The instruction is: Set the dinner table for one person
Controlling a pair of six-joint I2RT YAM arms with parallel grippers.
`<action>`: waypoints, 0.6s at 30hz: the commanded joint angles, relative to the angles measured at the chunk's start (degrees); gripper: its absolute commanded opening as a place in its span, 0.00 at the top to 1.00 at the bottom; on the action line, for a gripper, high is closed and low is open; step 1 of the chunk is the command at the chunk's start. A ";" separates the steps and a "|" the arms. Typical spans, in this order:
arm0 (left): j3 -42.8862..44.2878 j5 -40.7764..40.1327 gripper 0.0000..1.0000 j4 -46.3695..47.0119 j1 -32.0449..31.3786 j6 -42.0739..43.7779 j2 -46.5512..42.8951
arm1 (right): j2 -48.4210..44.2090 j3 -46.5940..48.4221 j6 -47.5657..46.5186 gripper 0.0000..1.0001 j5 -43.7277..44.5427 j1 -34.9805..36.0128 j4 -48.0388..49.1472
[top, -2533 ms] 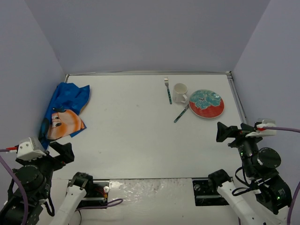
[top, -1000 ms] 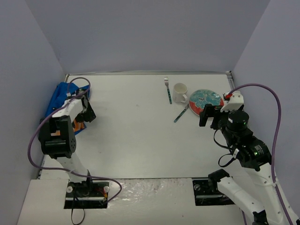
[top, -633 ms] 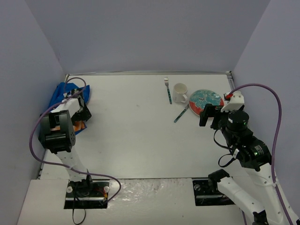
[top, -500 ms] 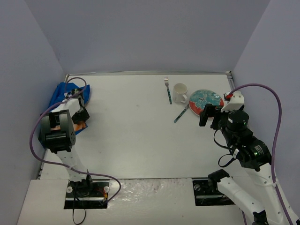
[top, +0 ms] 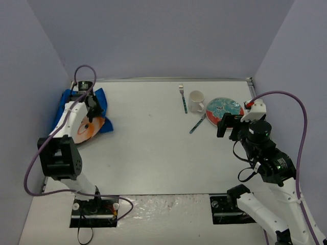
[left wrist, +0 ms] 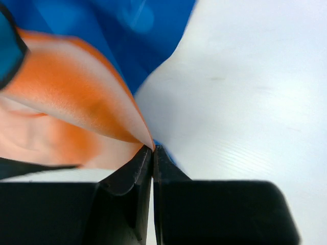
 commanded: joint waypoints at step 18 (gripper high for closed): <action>-7.02 3.46 1.00 5.42 -25.05 -12.63 -22.48 | 2.01 2.27 1.66 0.00 -9.27 0.35 5.41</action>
